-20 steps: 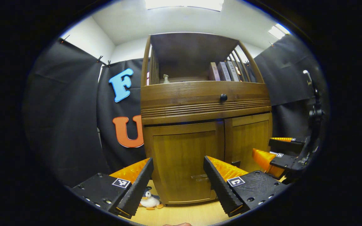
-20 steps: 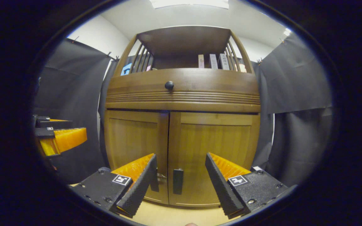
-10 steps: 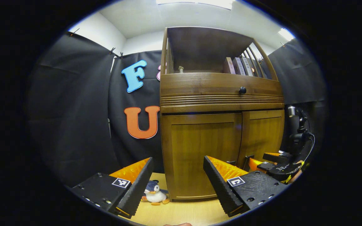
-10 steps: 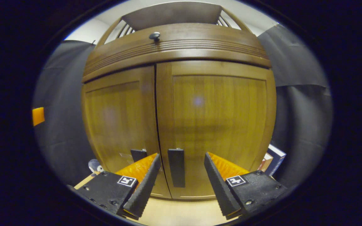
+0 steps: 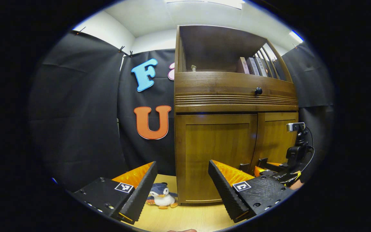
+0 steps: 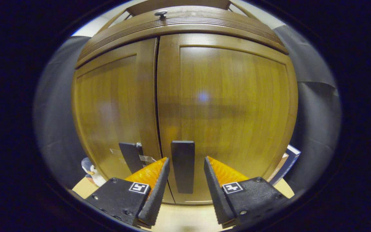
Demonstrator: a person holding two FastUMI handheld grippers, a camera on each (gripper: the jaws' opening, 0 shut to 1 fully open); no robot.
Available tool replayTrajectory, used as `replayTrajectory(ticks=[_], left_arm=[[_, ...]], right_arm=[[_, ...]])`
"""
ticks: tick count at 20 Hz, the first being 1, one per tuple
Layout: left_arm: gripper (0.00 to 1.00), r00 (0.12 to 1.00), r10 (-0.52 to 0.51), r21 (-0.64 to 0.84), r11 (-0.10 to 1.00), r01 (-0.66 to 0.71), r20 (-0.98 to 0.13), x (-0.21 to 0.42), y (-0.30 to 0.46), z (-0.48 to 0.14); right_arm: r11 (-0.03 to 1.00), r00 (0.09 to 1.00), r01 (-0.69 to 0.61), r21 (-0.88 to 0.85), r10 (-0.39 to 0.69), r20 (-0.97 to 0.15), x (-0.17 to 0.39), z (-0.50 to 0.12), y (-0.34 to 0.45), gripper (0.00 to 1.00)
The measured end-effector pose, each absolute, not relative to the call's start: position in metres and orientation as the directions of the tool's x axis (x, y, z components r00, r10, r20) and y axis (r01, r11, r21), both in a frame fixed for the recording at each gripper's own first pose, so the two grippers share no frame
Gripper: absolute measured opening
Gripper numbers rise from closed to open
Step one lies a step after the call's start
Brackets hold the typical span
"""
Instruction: Open the right door of the double-door shoe cabinet with the right hand, and open the left door with the left hand.
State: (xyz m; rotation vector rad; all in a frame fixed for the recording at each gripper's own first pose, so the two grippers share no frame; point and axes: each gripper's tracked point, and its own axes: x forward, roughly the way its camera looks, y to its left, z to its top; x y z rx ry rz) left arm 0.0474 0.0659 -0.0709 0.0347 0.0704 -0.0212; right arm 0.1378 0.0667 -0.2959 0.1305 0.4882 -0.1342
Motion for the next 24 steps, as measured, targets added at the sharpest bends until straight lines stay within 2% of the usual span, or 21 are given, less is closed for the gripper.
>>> replayTrajectory(ticks=[3, 4, 6, 8, 10, 14, 15, 24], left_arm=[[0.96, 0.996, -0.011, 0.029, 0.999, 0.014, -0.089, 0.048, 0.068, -0.077], [0.96, 0.994, -0.011, 0.025, 1.0, 0.014, -0.107, 0.048, 0.067, -0.082], [1.0, 0.991, -0.013, 0.015, 1.0, 0.015, -0.131, 0.046, 0.066, -0.087], [1.0, 0.99, -0.013, 0.01, 1.0, 0.015, -0.137, 0.044, 0.065, -0.09], [0.96, 0.989, -0.01, 0.009, 1.0, 0.012, -0.148, 0.042, 0.063, -0.092], [1.0, 0.988, -0.021, 0.009, 1.0, 0.023, -0.15, 0.037, 0.054, -0.092], [0.96, 0.989, -0.024, 0.013, 1.0, 0.026, -0.147, 0.035, 0.053, -0.091], [0.96, 0.987, -0.03, 0.018, 0.999, 0.033, -0.156, 0.023, 0.04, -0.091]], right_arm=[[0.982, 0.874, 0.164, 0.088, -0.103, -0.474, 0.143, -0.303, 0.065, 0.59], [0.983, 0.874, 0.158, 0.098, -0.093, -0.477, 0.144, -0.307, 0.066, 0.52], [0.977, 0.876, 0.157, 0.143, -0.07, -0.477, 0.147, -0.311, 0.069, 0.47], [0.976, 0.88, 0.157, 0.151, -0.069, -0.47, 0.149, -0.312, 0.067, 0.41], [0.977, 0.881, 0.155, 0.146, -0.07, -0.468, 0.149, -0.314, 0.068, 0.4], [0.983, 0.872, 0.144, 0.116, -0.071, -0.485, 0.148, -0.313, 0.067, 0.37], [0.983, 0.872, 0.141, 0.122, -0.065, -0.485, 0.148, -0.313, 0.067, 0.37], [0.982, 0.881, 0.109, 0.154, -0.024, -0.472, 0.125, -0.309, 0.068, 0.29]])
